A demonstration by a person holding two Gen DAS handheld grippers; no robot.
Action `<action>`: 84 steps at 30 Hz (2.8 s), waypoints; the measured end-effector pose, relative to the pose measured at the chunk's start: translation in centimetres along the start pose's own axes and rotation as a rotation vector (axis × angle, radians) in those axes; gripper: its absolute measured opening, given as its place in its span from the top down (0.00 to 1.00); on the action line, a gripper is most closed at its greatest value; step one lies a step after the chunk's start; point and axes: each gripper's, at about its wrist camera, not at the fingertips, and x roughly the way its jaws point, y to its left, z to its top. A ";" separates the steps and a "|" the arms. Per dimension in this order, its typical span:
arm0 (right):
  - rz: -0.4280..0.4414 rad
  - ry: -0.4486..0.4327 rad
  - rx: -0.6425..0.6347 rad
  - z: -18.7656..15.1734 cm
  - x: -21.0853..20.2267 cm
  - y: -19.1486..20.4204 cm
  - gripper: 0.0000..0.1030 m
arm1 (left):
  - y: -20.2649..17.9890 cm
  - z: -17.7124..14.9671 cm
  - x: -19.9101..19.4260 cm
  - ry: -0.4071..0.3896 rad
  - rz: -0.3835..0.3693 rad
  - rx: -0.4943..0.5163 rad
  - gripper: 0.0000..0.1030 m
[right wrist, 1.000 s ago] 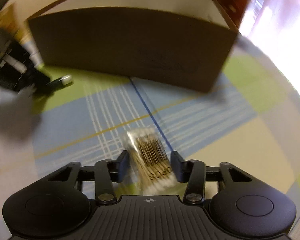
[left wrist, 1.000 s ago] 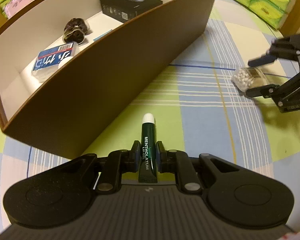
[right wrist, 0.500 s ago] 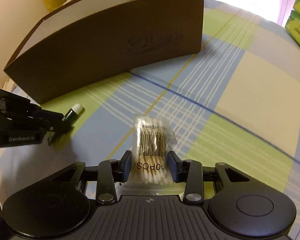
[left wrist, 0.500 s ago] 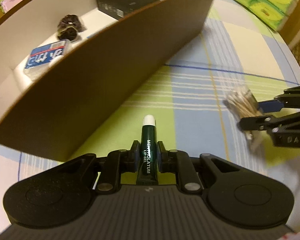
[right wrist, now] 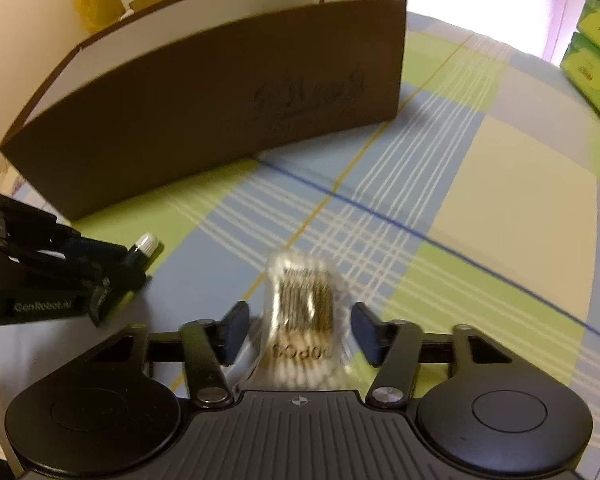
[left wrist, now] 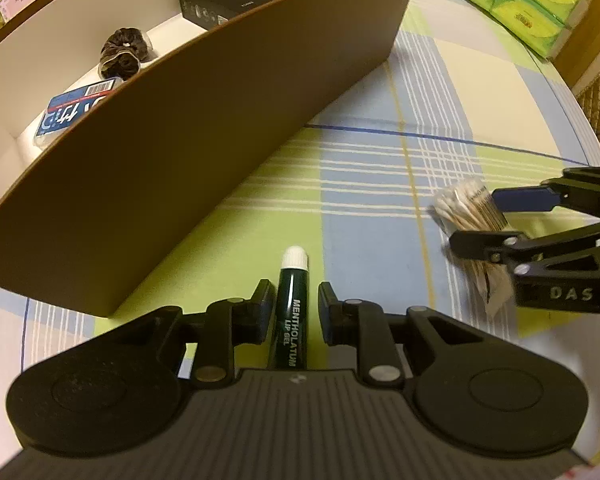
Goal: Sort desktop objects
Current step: 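Carry the lip gel and cotton swab bag over the brown box and lower them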
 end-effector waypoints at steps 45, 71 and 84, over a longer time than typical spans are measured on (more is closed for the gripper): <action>0.127 -0.117 -0.046 -0.5 -8.4 6.2 0.75 | 2.3 -5.2 -14.3 -0.282 -0.063 -0.087 0.88; 0.156 -0.231 -0.117 14.2 -6.3 9.5 0.75 | 9.6 2.7 -16.3 -0.421 -0.048 -0.117 0.88; 0.086 -0.113 -0.143 22.6 2.4 9.3 0.75 | 15.4 10.5 -11.4 -0.356 -0.002 -0.181 0.88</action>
